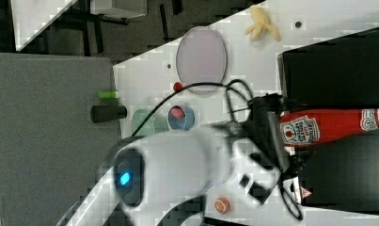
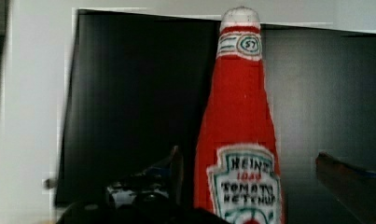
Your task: Pick Ketchup from oven and place it on table.
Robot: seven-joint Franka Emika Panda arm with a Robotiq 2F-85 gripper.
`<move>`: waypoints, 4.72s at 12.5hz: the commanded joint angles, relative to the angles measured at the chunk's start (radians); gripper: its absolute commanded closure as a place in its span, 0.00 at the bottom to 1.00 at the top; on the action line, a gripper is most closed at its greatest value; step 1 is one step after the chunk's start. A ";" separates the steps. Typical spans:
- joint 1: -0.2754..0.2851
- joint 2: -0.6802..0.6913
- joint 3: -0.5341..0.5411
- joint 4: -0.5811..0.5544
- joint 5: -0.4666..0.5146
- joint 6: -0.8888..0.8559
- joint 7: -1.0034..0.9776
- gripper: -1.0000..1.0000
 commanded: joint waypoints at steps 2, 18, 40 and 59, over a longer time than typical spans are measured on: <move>0.004 0.062 -0.008 -0.014 0.108 0.002 0.059 0.00; 0.053 0.058 -0.003 0.115 0.078 -0.116 0.068 0.36; 0.244 -0.086 0.401 -0.201 0.023 -0.082 0.001 0.36; 0.268 -0.121 0.425 -0.164 0.024 0.081 0.002 0.00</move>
